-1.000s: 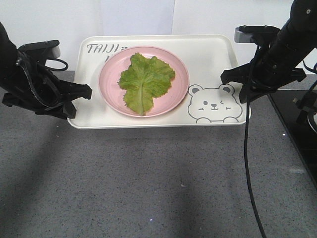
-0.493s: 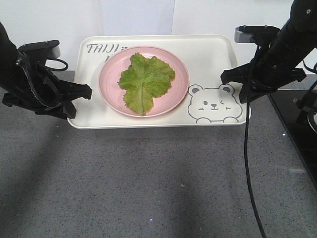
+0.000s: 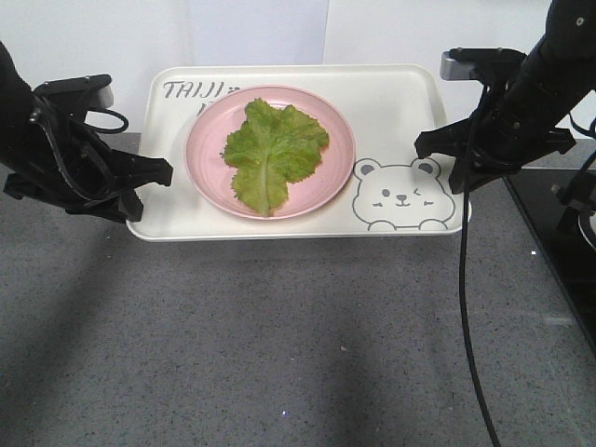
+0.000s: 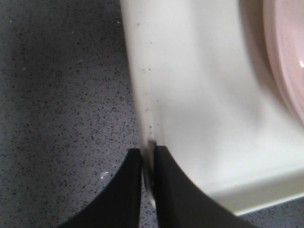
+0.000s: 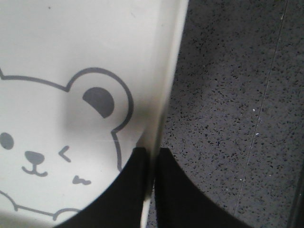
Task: Transfer vegetables to tray and serve
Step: 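Lower the tray onto the grey counter with both grippers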
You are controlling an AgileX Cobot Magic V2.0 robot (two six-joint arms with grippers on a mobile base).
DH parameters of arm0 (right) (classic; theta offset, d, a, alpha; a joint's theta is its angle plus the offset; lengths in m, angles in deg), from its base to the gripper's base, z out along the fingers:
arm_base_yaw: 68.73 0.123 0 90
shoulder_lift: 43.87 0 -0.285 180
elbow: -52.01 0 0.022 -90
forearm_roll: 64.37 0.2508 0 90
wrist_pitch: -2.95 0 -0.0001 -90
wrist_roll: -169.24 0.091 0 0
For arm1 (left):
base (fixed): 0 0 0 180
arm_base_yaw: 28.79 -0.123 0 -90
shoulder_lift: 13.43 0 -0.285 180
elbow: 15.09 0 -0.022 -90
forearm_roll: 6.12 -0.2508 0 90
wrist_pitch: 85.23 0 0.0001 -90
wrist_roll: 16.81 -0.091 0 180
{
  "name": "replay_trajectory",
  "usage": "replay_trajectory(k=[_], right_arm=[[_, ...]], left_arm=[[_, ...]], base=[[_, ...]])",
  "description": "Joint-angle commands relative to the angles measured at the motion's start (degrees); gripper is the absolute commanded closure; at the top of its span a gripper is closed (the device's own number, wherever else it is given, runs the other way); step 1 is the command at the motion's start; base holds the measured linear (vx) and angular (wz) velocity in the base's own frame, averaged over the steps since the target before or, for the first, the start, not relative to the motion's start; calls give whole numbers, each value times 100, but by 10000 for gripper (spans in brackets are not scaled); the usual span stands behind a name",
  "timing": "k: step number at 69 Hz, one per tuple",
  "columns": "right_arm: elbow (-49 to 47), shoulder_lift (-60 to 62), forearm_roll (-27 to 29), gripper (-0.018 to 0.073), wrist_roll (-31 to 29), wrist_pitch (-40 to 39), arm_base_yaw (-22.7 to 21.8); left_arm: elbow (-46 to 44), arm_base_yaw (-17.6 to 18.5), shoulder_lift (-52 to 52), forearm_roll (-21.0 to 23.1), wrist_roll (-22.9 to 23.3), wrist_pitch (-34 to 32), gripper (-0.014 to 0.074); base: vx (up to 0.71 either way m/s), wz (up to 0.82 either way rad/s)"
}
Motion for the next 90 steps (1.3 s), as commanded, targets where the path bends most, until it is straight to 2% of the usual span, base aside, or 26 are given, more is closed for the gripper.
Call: replay_trajectory(k=[1, 12, 38, 66, 90], right_arm=[[-142, 337, 221, 564, -226, 8, 42], [-142, 250, 521, 564, -357, 21, 42], [-142, -369, 664, 564, -400, 150, 42], [-142, -816, 633, 564, -404, 150, 47], [-142, -843, 379, 552, -415, 155, 47]], left_arm=[[-151, 91, 282, -4, -153, -374, 603], [-151, 91, 244, -302, -153, -341, 603], [-151, 91, -301, -281, -298, -134, 603], [-151, 91, -777, -300, -325, -105, 603], [-151, 91, -938, -283, -414, -83, 603]], base=[[0, 0], [0, 0], [0, 0], [0, 0], [0, 0]])
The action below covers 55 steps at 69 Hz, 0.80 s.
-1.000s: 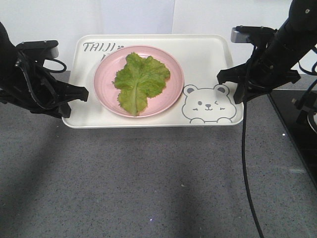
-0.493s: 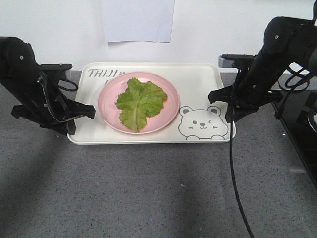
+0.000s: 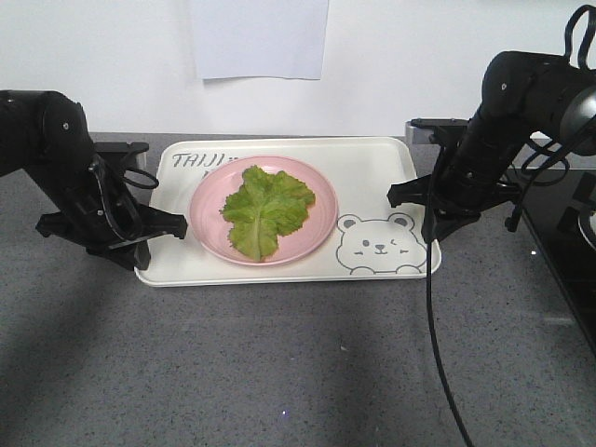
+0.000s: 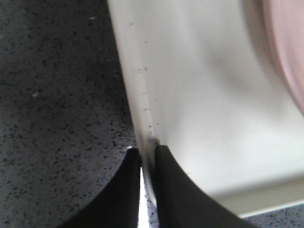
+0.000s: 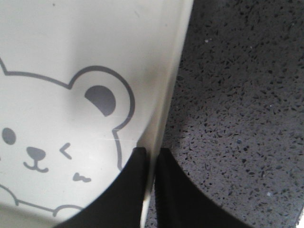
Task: Transfer vegetables to tray and serve
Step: 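Lower the tray onto the grey counter with both grippers, then open both grippers and raise them off the tray edges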
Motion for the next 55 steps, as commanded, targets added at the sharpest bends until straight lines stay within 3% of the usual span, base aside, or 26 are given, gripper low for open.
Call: replay_trajectory(k=[1, 17, 36, 55], right_arm=[[-142, 354, 128, 550, -244, 203, 37], [-142, 354, 221, 495, -244, 203, 37], [-142, 354, 231, 363, -239, 203, 37], [-142, 354, 221, 241, -216, 203, 37]], left_arm=[[-151, 86, 277, 75, -271, -178, 603], [-151, 86, 277, 69, -271, -175, 603], [-151, 86, 277, 75, -384, -76, 589], [-151, 86, 277, 84, -415, 5, 517]], base=[[0, 0], [0, 0], [0, 0], [0, 0]])
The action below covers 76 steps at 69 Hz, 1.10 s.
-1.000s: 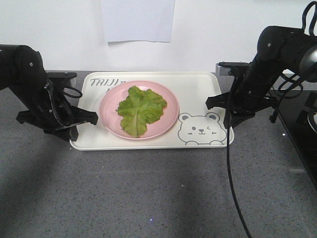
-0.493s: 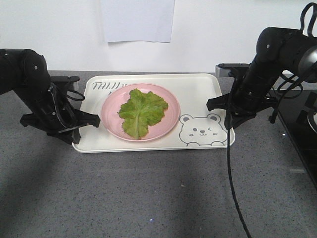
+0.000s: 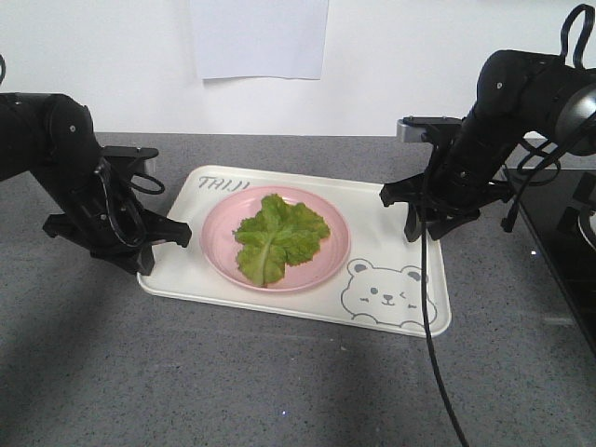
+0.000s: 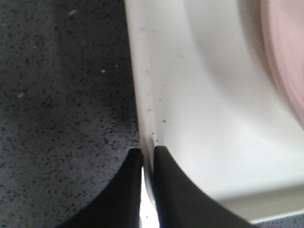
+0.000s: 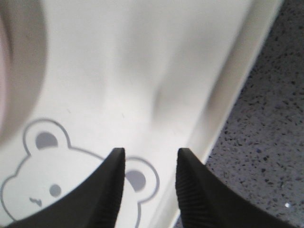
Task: Transfer vegetables to tray and serve
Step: 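Open both grippers and raise them off the tray edges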
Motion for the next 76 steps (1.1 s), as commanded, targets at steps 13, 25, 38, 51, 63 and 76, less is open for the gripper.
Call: replay_trajectory(k=[13, 25, 38, 51, 63, 76], right_arm=[[-142, 354, -17, 228, -48, 265, -3], [-142, 366, -10, 228, -48, 265, -3], [-142, 590, -10, 228, -54, 66, -3], [-142, 993, 16, 244, -178, -273, -3], [-142, 1455, 34, 358, -278, -763, -3], [-142, 2051, 64, 567, -621, -1280, -3]], left_arm=[[-151, 38, 300, 69, -63, -92, 403], [-151, 38, 300, 69, -18, -32, 297], [-151, 38, 312, 63, -18, -24, 243], [-158, 38, 404, 68, -18, -17, 245], [-158, 38, 682, 68, -18, -122, 281], [-158, 38, 1343, 64, -18, -805, 456]], base=[[0, 0], [0, 0], [0, 0], [0, 0], [0, 0], [0, 0]])
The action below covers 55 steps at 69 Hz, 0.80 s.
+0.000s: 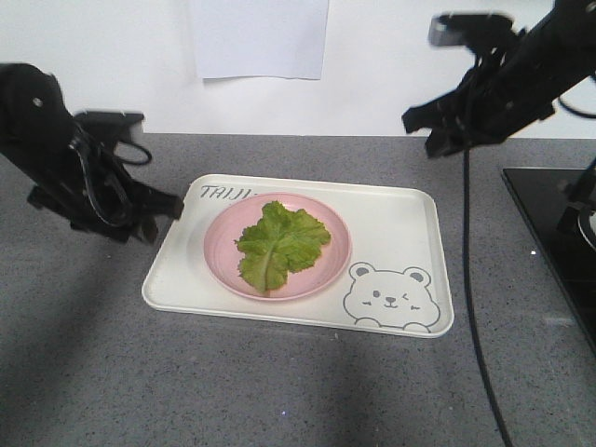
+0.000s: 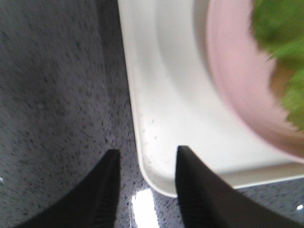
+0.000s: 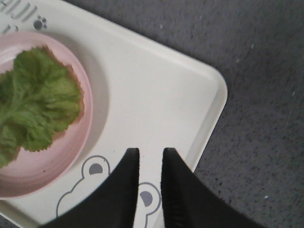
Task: Transfer vegetables to tray and serve
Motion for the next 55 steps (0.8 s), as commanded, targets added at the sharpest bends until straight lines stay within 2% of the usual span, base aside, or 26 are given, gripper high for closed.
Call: replay_trajectory(k=[1, 9, 21, 36, 47, 55], right_arm=[[-142, 611, 83, 575, -270, -510, -10], [-142, 982, 265, 567, -557, -644, -10], [-137, 1581, 644, 566, -900, -742, -10], [0, 2222, 670, 564, -1124, -1011, -10], [1327, 3030, 758, 564, -1386, -1888, -10], [2785, 3724, 775, 564, -1572, -2584, -10]], left_arm=[[-151, 33, 718, 54, 44, -630, 482], [-150, 33, 1243, 42, 38, -1271, 606], [-150, 33, 2034, 49, 38, -1992, 605], [-146, 33, 2833, 43, 38, -2162, 605], [259, 33, 3267, 43, -122, -2481, 605], [1133, 33, 3673, 98, -111, -2901, 605]], base=[[0, 0], [0, 0], [0, 0], [0, 0], [0, 0], [0, 0]])
